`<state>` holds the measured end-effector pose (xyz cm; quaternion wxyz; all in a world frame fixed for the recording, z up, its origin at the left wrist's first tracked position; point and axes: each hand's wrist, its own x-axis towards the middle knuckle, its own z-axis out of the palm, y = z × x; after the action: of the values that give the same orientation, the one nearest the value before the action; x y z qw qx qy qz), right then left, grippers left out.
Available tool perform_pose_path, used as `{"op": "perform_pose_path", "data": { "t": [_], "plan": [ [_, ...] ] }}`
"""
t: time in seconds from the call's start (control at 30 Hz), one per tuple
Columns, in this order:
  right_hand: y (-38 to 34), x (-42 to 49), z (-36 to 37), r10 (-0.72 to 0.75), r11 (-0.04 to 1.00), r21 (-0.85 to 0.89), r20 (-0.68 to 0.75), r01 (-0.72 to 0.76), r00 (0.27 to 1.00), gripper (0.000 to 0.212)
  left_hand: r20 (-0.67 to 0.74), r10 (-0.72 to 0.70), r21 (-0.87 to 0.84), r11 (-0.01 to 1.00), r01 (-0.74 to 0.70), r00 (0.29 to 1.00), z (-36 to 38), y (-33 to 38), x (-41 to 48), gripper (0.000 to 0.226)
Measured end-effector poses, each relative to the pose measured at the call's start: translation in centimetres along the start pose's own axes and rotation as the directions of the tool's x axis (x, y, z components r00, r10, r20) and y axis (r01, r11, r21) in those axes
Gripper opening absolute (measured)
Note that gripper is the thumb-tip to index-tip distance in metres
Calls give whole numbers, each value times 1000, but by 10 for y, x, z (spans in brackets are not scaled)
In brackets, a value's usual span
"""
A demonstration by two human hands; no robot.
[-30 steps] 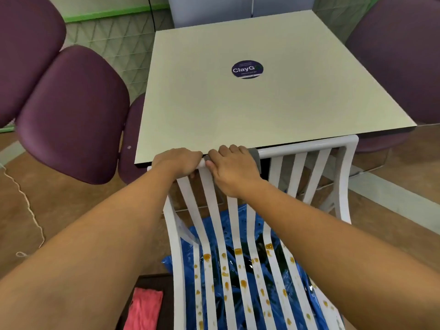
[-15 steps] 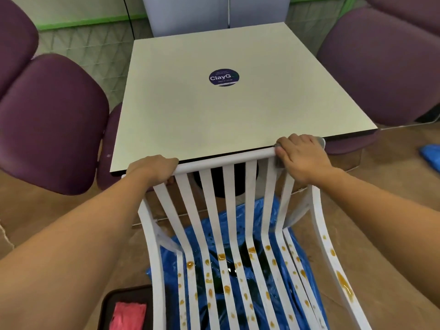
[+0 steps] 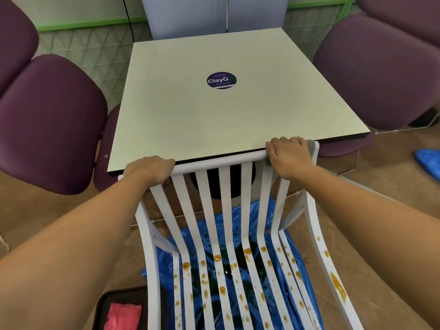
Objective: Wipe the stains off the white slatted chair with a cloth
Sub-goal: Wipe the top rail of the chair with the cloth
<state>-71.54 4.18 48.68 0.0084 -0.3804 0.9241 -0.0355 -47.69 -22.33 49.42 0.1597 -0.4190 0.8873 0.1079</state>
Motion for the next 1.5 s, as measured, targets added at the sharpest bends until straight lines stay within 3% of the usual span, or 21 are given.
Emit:
{"op": "perform_pose_path", "data": {
  "t": [0.17, 0.3, 0.53, 0.63, 0.77, 0.93, 1.1, 1.2, 1.33, 1.5],
  "plan": [
    [-43, -19, 13, -178, 979, 97, -29, 180, 984, 42, -9, -9, 7, 1000, 9, 1000, 0, -1, -3, 43],
    [-10, -11, -3, -317, 947, 69, 34, 314, 948, 40, -13, 7, 8, 1000, -7, 1000, -1, -2, -2, 46],
    [40, 10, -8, -77, 996, -37, 27, 78, 997, 33, -61, 18, 21, 1000, -16, 998, 5, 3, -3, 44],
    [12, 12, -2, -95, 986, -131, 32, 98, 995, 34, -53, -5, 11, 1000, 5, 999, 5, 7, -4, 43],
    [-58, 5, -1, -155, 985, -72, 62, 159, 986, 38, -61, -35, -2, 999, 35, 997, 5, 4, -6, 45],
    [-168, -5, 2, -327, 941, -57, 96, 333, 940, 34, -20, -32, -190, 981, 27, 999, 1, -4, 0, 89],
    [-238, -33, 28, -381, 922, 40, -86, 385, 921, 38, -10, -50, -386, 922, 42, 999, -3, -6, -7, 98],
    [-231, -35, 37, -409, 904, 47, -198, 425, 891, 34, -25, -29, -378, 926, 17, 999, -3, -7, -6, 103],
    [-203, -29, 32, -435, 896, 10, -180, 443, 882, 36, -71, -12, -310, 951, -11, 997, -1, -9, -2, 105],
    [-129, -25, 30, -366, 930, -38, -181, 365, 913, 36, -75, 38, -207, 977, -53, 996, 0, -7, -5, 93]
  ]
}}
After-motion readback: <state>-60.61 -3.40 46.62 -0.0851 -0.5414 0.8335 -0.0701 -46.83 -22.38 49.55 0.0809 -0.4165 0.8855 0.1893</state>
